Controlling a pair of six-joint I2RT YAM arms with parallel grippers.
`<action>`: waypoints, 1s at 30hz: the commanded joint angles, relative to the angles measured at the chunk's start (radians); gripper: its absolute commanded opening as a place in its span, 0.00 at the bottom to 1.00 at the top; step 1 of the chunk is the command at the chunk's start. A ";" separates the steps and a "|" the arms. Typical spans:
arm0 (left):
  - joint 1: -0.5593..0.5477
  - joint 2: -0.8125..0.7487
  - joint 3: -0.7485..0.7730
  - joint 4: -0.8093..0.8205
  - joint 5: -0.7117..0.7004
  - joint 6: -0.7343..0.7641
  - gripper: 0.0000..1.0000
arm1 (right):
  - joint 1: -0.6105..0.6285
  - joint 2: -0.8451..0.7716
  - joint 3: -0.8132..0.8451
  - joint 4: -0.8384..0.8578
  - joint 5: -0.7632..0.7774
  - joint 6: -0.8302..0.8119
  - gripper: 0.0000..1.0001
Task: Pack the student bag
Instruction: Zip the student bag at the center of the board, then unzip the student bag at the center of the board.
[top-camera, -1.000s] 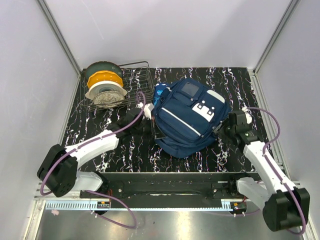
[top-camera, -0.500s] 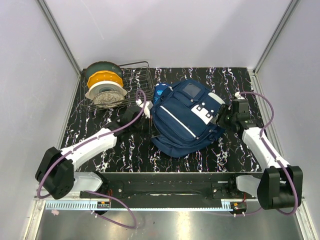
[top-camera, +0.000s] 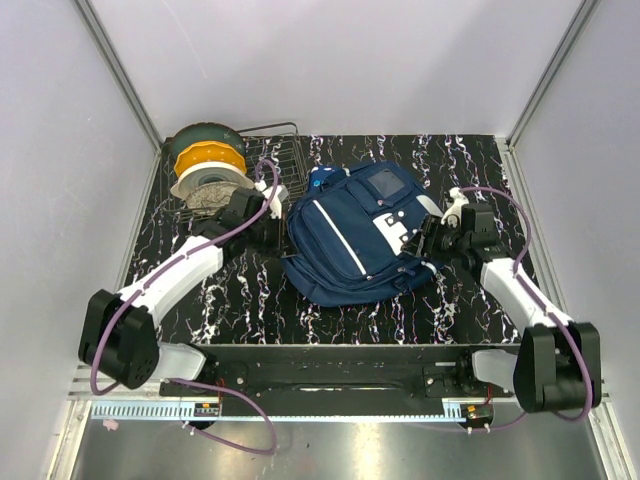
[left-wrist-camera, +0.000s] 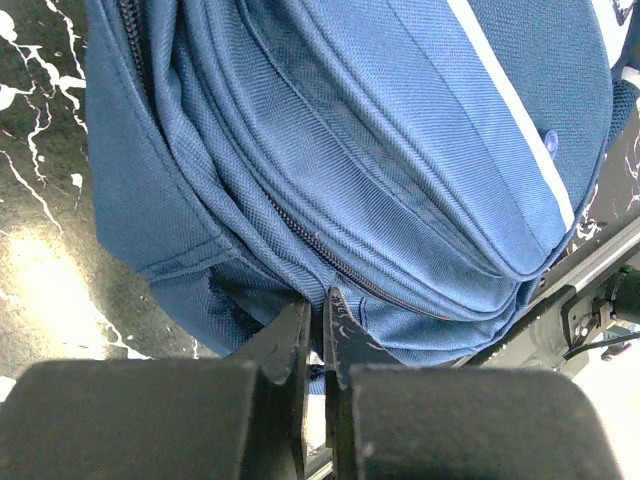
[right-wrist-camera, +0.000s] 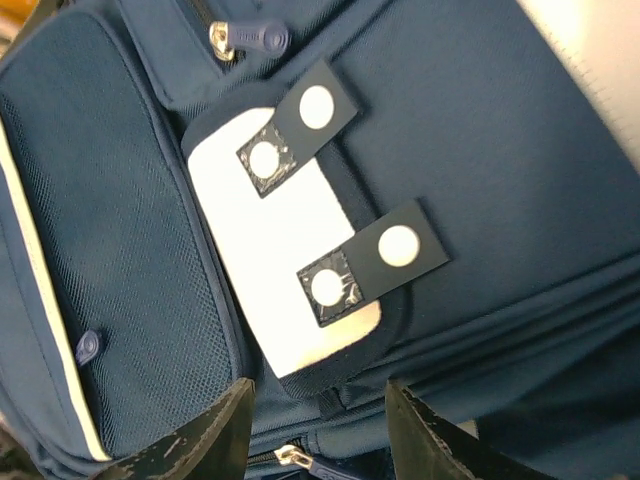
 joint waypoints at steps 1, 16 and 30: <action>0.017 0.029 0.085 0.051 0.069 0.064 0.00 | 0.002 0.050 0.030 0.027 -0.188 -0.010 0.59; 0.095 0.108 0.169 0.040 0.139 0.079 0.00 | 0.035 -0.008 -0.068 0.032 -0.168 0.142 0.52; 0.104 0.185 0.232 0.042 0.216 0.085 0.00 | 0.058 -0.040 -0.183 0.121 -0.229 0.151 0.48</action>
